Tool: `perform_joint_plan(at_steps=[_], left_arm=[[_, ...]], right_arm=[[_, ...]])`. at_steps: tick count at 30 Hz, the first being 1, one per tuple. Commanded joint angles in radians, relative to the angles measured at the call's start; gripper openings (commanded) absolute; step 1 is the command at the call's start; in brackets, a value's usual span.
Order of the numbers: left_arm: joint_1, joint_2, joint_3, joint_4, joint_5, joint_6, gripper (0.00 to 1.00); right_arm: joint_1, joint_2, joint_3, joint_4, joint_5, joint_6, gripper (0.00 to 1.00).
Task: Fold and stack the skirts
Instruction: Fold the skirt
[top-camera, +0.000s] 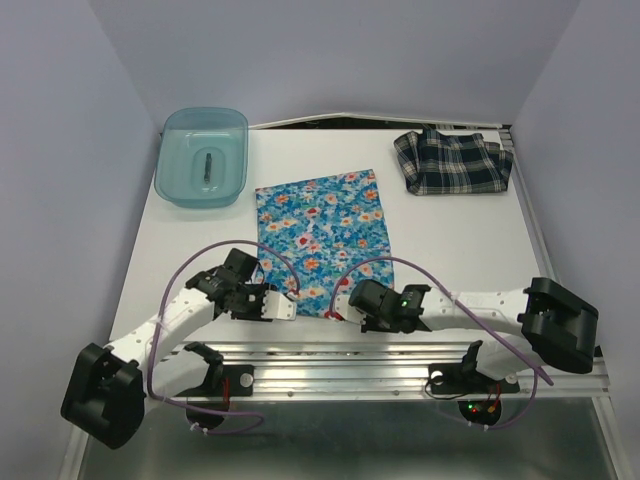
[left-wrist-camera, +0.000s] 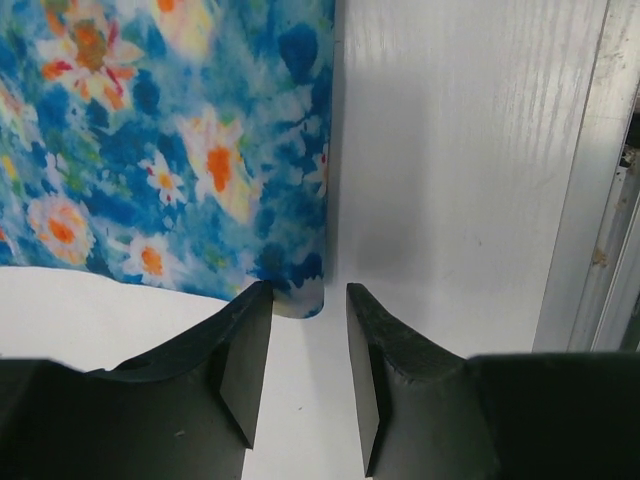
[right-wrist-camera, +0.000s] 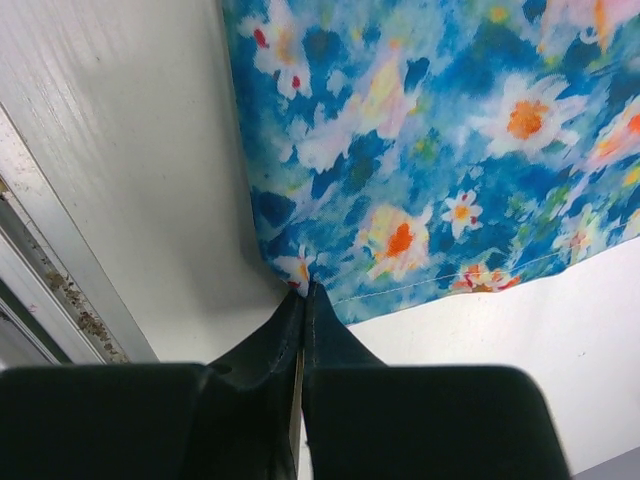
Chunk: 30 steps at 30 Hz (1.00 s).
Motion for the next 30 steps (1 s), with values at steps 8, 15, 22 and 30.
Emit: perform_joint_plan(at_steps=[8, 15, 22, 30], left_arm=[[-0.022, 0.111, -0.028, 0.137, -0.03, -0.002, 0.35], [-0.023, 0.08, -0.011, 0.096, -0.012, 0.006, 0.0], [-0.022, -0.085, 0.091, -0.085, 0.002, -0.025, 0.0], [-0.02, -0.256, 0.159, -0.144, -0.03, -0.131, 0.0]], right_arm=[[0.002, -0.072, 0.002, -0.003, -0.033, 0.017, 0.01], [0.002, -0.122, 0.016, -0.032, -0.057, 0.03, 0.01], [0.002, -0.171, 0.083, -0.141, -0.07, 0.01, 0.01], [-0.062, -0.223, 0.225, -0.281, -0.116, -0.029, 0.01]])
